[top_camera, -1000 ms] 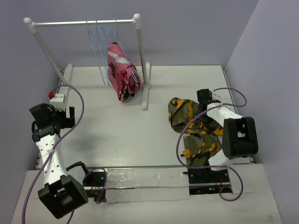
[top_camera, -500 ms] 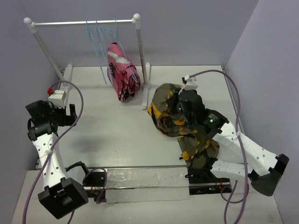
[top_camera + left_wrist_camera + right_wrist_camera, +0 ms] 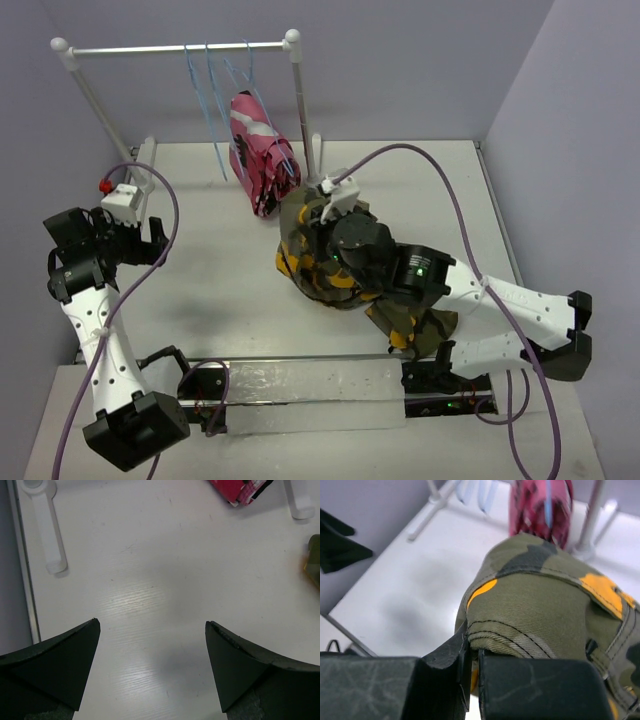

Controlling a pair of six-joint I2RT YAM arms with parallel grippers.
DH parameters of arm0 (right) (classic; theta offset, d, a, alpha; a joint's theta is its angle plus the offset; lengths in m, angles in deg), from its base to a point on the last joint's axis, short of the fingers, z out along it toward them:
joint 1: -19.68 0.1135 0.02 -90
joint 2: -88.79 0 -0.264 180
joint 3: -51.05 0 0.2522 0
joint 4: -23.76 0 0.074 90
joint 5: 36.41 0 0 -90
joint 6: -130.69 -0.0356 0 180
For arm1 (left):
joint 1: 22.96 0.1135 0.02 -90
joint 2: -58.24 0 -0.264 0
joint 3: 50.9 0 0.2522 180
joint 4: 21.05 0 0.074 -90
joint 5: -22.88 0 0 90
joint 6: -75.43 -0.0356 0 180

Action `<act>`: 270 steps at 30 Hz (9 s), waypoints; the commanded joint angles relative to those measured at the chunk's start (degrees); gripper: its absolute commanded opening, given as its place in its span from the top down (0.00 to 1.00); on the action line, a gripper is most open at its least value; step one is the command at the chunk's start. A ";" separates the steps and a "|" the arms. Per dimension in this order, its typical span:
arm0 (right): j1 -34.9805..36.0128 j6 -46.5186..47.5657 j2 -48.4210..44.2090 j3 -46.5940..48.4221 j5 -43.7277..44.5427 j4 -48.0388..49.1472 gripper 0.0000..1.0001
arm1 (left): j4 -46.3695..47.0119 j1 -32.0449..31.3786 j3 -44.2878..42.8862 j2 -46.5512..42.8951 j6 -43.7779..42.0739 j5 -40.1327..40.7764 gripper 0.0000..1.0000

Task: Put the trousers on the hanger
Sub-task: Flatten out the trousers at the center of the board.

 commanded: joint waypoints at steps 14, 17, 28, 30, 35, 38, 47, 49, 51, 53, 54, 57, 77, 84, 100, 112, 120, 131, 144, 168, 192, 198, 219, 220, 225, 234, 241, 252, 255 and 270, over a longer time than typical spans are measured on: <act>6.70 26.95 17.64 53.07 19.38 17.93 1.00 | -2.11 -0.47 -7.43 0.26 -0.94 -8.03 0.03; 5.42 25.40 13.85 44.55 25.00 18.63 1.00 | -1.85 -0.44 -8.10 0.58 -0.77 -8.38 0.02; -31.02 -17.91 -12.64 -7.92 8.30 -9.57 0.86 | -7.50 -19.69 -9.19 2.85 -5.16 -3.73 0.04; -37.00 -19.96 -15.56 -16.00 3.10 -9.12 0.56 | -6.65 -26.13 -7.68 2.89 -4.74 2.41 0.04; -49.53 -21.57 -16.44 -28.49 -9.73 -7.99 0.02 | -6.03 -37.49 -4.45 4.14 -4.83 9.63 0.02; -51.42 -20.21 -12.99 -27.25 -12.29 -7.99 0.01 | -6.22 -42.58 -2.50 6.04 -4.76 11.66 0.01; -51.56 -19.25 -10.63 -25.28 -19.65 -5.79 0.04 | -1.21 -64.87 0.41 12.10 -4.73 24.27 0.01; -51.51 -19.89 -10.77 -26.27 -19.80 -5.65 0.05 | -0.33 -67.43 0.44 16.73 -4.23 24.06 0.01; -51.51 -20.68 -10.89 -26.74 -19.56 -5.70 0.06 | 2.75 -68.93 0.96 19.48 -3.09 25.71 0.01; -51.54 -20.75 -10.80 -27.52 -19.17 -5.42 0.06 | 7.48 -68.97 3.02 22.65 -1.33 29.91 0.01; -51.51 -20.55 -10.76 -27.80 -19.05 -5.17 0.06 | 11.10 -68.93 4.55 23.72 -0.53 32.07 0.01; -51.51 -20.06 -10.36 -27.93 -18.65 -5.09 0.06 | 15.37 -68.93 5.94 27.30 1.84 32.31 0.01; -51.55 -19.40 -4.88 -30.55 -19.07 -1.44 0.08 | 16.01 -40.09 6.57 19.57 -7.59 32.59 1.00; -51.39 -19.94 0.84 -30.06 -19.68 -1.48 0.09 | 14.71 -34.71 0.02 19.09 -15.53 36.79 1.00; -51.07 -17.43 -7.59 -33.17 -17.83 -1.93 0.08 | 14.26 -29.11 -9.44 24.31 -11.55 40.25 0.01; -51.17 -18.26 -12.61 -32.48 -15.68 -3.51 0.08 | -16.12 -17.39 -7.16 13.64 -5.98 23.99 0.12; -51.15 -16.54 -13.74 -32.51 -13.86 -3.11 0.08 | -15.81 -8.95 0.57 22.46 -4.58 17.81 0.17; -51.23 -15.40 -13.89 -36.14 -11.14 -1.23 0.08 | -1.78 -13.08 7.28 33.95 5.17 25.91 0.06; -51.42 -15.85 -16.23 -34.32 -6.22 -3.20 0.07 | 14.49 -17.31 17.46 44.08 6.97 34.33 0.57; -64.70 -29.39 -6.41 -35.73 -15.16 -4.98 0.08 | 15.68 2.17 14.39 32.62 -8.10 31.03 1.00; -69.08 -23.73 9.93 -13.16 -5.46 0.12 1.00 | 23.74 4.05 8.67 27.20 -17.71 41.74 1.00; -69.11 -24.19 19.16 -1.70 -5.27 -1.25 1.00 | 24.83 4.10 6.60 26.82 -18.60 41.95 1.00; -74.01 -17.89 36.03 15.18 -16.52 -7.65 0.13 | 23.95 4.10 9.64 25.73 -17.33 39.28 1.00; -74.01 -18.00 37.62 16.69 -16.46 -8.16 0.13 | 24.26 4.08 9.64 25.91 -17.32 39.60 1.00; -73.37 -19.10 42.59 20.92 -18.67 -9.77 0.14 | 24.63 4.02 8.72 28.62 -16.84 40.43 1.00; -71.63 -21.51 45.43 19.24 -22.73 -5.40 0.30 | 24.67 4.02 5.00 36.02 -13.06 41.31 0.98; -71.63 -21.01 46.36 18.43 -21.48 -4.58 1.00 | 22.36 4.02 3.84 37.20 -11.91 40.96 0.40; -71.55 -18.48 34.04 5.34 -21.20 2.11 1.00 | 3.97 13.05 10.66 26.17 -10.91 39.26 0.27; -71.46 -18.65 29.86 1.31 -20.41 3.27 1.00 | 7.77 16.43 15.81 24.57 -12.14 41.01 0.27; -71.37 -18.56 7.36 -9.07 -23.42 5.59 1.00 | 8.48 19.23 10.24 31.23 -7.96 35.02 0.27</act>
